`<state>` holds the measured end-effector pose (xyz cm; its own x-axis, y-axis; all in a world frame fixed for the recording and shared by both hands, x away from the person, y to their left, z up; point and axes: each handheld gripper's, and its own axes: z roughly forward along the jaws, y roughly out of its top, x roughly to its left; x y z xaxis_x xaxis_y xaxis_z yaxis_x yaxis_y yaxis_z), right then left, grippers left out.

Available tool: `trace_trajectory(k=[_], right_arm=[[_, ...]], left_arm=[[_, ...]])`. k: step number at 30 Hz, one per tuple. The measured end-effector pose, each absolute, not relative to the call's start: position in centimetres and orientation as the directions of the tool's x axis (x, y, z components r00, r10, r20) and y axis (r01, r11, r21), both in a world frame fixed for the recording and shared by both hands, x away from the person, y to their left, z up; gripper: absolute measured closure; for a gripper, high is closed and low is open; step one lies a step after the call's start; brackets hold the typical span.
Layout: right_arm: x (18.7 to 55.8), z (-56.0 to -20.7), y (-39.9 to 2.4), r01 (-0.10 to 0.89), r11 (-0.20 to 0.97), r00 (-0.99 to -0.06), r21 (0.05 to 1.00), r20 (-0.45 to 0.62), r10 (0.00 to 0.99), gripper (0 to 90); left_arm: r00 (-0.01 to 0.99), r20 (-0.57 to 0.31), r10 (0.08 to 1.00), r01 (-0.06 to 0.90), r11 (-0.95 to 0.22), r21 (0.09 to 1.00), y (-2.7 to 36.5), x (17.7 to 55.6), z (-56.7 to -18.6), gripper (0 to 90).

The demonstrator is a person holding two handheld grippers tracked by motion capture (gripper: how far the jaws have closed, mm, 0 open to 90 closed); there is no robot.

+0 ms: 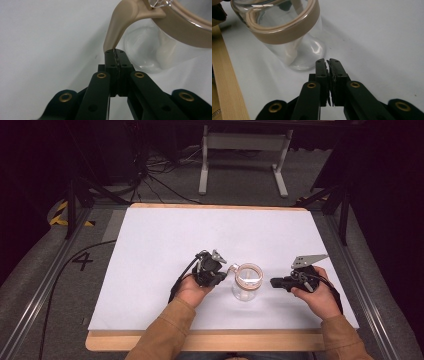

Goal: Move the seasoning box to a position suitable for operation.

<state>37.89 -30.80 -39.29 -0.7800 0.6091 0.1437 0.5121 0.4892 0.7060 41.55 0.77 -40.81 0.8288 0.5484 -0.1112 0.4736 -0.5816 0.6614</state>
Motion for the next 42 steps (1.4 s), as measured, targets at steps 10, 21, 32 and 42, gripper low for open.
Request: trace_trajectory(k=[10, 21, 32, 42], right_arm=[[36.6, -39.8, -32.1, 0.533, 0.477, -0.756, 0.699, 0.141, 0.639, 86.7], [35.5, -40.1, -33.4, 0.553, 0.456, -0.728, 0.697, 0.138, 0.672, 87.2], [36.7, -40.1, -30.7, 0.516, 0.493, -0.767, 0.701, 0.120, 0.631, 90.0], [39.0, -40.6, -28.2, 0.496, 0.539, -0.799, 0.681, 0.114, 0.591, 89.9]], left_arm=[[0.840, -0.124, 0.528, 0.462, -0.577, 0.673, -0.2, 43.3, -40.9, 89.7], [0.845, -0.137, 0.517, 0.458, -0.568, 0.684, -1.0, 44.3, -40.8, 89.7], [0.816, -0.113, 0.567, 0.467, -0.531, 0.708, 2.3, 42.6, -39.0, 89.6], [0.742, -0.123, 0.659, 0.509, -0.435, 0.743, 7.9, 41.2, -37.3, 89.4]])
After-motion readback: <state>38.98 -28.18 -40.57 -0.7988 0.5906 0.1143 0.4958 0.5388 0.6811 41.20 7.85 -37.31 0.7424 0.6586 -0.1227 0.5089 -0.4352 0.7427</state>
